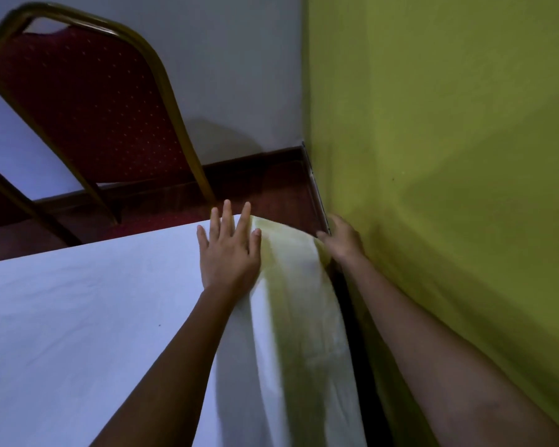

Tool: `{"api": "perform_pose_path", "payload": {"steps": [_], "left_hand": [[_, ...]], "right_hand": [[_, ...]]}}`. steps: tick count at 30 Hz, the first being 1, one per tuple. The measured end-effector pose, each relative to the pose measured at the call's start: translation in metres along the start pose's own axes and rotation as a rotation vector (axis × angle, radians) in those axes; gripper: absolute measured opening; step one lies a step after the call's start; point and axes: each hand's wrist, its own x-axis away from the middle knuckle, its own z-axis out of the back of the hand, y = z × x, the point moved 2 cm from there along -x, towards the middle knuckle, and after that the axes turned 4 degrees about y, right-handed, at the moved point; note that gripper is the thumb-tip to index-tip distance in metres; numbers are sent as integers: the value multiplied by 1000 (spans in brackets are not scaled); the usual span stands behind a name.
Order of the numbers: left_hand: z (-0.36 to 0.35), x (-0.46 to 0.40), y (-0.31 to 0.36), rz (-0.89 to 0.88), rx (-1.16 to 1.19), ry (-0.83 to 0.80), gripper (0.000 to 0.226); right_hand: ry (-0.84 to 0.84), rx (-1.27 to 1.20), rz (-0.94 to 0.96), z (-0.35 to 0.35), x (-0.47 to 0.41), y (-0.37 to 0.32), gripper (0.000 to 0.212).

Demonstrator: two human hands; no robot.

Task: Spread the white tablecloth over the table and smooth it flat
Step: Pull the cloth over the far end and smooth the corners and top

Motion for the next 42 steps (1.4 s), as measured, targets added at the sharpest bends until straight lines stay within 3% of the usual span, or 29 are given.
{"api": "perform_pose_path", "payload": {"steps": [3,5,10,14,17,21,25,28,29,32,34,36,39,42], "left_hand": [[0,1,1,23,-8,7,62],[-1,0,2,26,-28,16,63],[-1,0,2,23,-29,33,64],[-1,-2,1,24,-22,41,63],[-2,-2,0,28,-18,39,62],[-1,-3,-1,27,-19,44,62],[-2,-5,-2,23,-9,49,61],[-1,-5,-3,21,-18,53,60],[-1,-5,-3,20,-23,53,60],[0,-7,-4,16,-36,43,57],[0,-7,-4,13,-34,24,56],[1,0,-4,10,-30,-4,57],[1,30,-6,-4,-33,-33,59],[2,69,-10,-24,-44,-32,63]], "right_hand": [[-271,-269,385,-19,15,-50,44],[-485,-375,442,-35,27,-64,42],[-454,-456,414,-70,15,-45,28],[-512,-566,178,-96,12,-3,11],[-391,-382,87,-103,6,41,16],[-268,57,116,-89,6,108,25],[-385,360,-122,-71,0,158,32],[-499,669,-257,-60,2,130,39],[-500,604,-209,-60,2,103,45],[-330,-19,143,-66,9,3,62],[-284,-242,352,-70,32,-53,54],[-252,-339,327,-77,52,-71,44],[-205,-535,66,-73,92,-61,49],[-292,-788,-52,-71,149,-50,46]]}}
